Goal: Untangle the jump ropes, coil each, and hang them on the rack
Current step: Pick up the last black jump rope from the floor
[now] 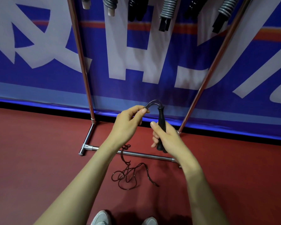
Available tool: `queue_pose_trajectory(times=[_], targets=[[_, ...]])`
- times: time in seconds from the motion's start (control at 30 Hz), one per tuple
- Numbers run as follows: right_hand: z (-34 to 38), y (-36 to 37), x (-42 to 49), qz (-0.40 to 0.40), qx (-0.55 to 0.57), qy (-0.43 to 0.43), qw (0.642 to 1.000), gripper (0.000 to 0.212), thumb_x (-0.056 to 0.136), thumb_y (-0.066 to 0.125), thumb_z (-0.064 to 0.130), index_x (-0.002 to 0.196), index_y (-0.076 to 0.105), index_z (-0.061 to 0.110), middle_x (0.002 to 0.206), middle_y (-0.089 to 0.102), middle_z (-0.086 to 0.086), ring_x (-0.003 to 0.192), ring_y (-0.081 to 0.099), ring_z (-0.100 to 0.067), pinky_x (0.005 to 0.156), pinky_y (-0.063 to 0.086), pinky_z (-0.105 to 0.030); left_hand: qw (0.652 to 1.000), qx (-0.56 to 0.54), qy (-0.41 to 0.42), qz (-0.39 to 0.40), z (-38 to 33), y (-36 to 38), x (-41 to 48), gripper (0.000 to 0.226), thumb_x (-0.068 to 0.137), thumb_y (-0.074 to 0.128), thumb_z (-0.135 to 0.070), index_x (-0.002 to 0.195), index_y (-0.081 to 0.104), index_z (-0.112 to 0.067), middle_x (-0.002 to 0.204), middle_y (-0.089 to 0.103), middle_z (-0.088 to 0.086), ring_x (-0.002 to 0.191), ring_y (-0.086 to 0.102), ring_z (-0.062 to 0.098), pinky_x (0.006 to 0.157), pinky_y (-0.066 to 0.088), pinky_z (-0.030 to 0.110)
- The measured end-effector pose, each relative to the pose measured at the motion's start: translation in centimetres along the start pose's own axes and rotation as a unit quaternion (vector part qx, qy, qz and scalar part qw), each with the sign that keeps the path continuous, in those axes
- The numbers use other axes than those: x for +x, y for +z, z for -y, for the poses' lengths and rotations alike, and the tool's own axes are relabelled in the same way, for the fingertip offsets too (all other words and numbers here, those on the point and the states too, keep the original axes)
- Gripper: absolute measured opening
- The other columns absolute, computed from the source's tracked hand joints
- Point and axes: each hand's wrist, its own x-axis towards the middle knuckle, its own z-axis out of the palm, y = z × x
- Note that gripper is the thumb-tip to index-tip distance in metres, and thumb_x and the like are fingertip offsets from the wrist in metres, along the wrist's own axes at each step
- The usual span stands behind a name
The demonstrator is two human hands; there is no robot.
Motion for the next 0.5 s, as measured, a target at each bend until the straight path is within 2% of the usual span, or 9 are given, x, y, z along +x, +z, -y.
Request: queue_pose_trajectory(times=[0.1, 0.23, 0.33, 0.4, 0.5], targets=[[0.6, 0.42, -0.6, 0.018, -0.002, 0.012, 1.0, 0.026, 0.096, 0.054, 0.033, 0.082, 0.046, 0.012, 0.058, 0.05, 0.004, 0.043, 0.05, -0.015, 0.046, 0.042, -0.025, 1.0, 0.024, 0.005, -0.014, 0.02, -0.17, 0.11, 0.024, 0.1, 0.049, -0.031, 0.088, 0.068, -0.021, 0.057, 0.04, -0.005, 0.051, 0.033, 0.006, 0.049, 0.029, 0.018], [0.8, 0.31, -0.78, -0.037, -0.001, -0.027, 0.999, 0.022, 0.096, 0.055, 0.032, 0.087, 0.048, 0.014, 0.049, 0.038, 0.007, 0.034, 0.031, -0.01, 0.042, 0.03, -0.027, 1.0, 0.004, -0.017, -0.014, 0.11, -0.41, 0.3, 0.027, 0.099, 0.052, -0.034, 0.085, 0.068, -0.017, 0.054, 0.04, -0.011, 0.049, 0.035, 0.004, 0.051, 0.031, 0.019], [1.04, 0.25, -0.83, 0.004, 0.018, -0.023, 1.0, 0.017, 0.097, 0.053, 0.031, 0.095, 0.049, 0.015, 0.055, 0.035, 0.005, 0.036, 0.028, -0.009, 0.039, 0.029, -0.024, 0.999, -0.003, -0.03, -0.024, 0.25, -0.44, 0.42, 0.029, 0.098, 0.053, -0.035, 0.082, 0.066, -0.015, 0.051, 0.041, -0.012, 0.048, 0.035, 0.004, 0.053, 0.031, 0.024], [0.98, 0.29, -0.79, 0.028, 0.014, -0.003, 1.0, 0.018, 0.098, 0.052, 0.03, 0.092, 0.045, 0.015, 0.061, 0.037, 0.005, 0.04, 0.029, -0.008, 0.039, 0.033, -0.024, 0.999, -0.006, -0.03, -0.036, 0.21, -0.48, 0.46, 0.029, 0.098, 0.053, -0.034, 0.081, 0.067, -0.014, 0.049, 0.04, -0.012, 0.046, 0.034, 0.003, 0.052, 0.031, 0.023], [0.37, 0.52, -0.49, -0.013, 0.008, 0.029, 0.999, 0.022, 0.098, 0.052, 0.031, 0.085, 0.042, 0.017, 0.06, 0.037, 0.005, 0.04, 0.029, -0.007, 0.038, 0.028, -0.022, 0.999, -0.029, -0.036, -0.025, -0.05, -0.54, 0.47, 0.028, 0.097, 0.055, -0.032, 0.082, 0.069, -0.013, 0.051, 0.042, -0.011, 0.045, 0.034, 0.004, 0.048, 0.03, 0.019]])
